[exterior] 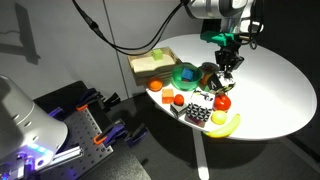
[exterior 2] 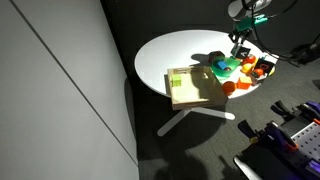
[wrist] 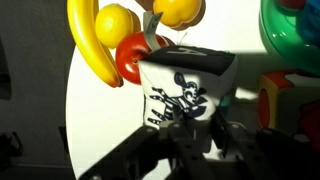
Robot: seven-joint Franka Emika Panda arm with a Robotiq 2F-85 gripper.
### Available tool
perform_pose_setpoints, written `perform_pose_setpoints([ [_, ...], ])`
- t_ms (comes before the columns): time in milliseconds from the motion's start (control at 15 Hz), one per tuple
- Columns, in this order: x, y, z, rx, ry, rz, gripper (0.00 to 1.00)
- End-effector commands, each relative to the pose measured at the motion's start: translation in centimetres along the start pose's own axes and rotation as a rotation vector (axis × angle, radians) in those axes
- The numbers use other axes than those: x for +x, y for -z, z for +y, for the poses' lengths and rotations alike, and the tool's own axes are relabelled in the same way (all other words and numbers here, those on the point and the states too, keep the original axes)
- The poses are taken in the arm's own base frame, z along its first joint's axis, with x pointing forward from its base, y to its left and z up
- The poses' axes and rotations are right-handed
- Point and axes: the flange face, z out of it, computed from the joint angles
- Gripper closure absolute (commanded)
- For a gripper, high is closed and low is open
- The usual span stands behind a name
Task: Pick up the block with a zebra image and put it in the wooden tray
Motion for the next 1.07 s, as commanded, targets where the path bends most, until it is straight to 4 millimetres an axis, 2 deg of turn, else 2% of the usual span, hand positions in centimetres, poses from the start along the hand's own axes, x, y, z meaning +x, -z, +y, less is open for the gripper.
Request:
perform_pose_setpoints([
  [0, 0.5, 1.5, 0.4, -0.009, -0.04, -0.021, 0.98],
  [400, 0.4, 3.6, 0.7, -0.007, -0.057, -0.034, 1.0],
  [600, -0.1, 5.5, 0.3, 0.013, -0.048, -0.019, 0.98],
  [733, -0.5, 6.9, -0.3, 0.03, -0.035, -0.004, 0.98],
  [1000, -1.6, 9.3, -2.8, 0.069, 0.009, 0.011, 0.98],
])
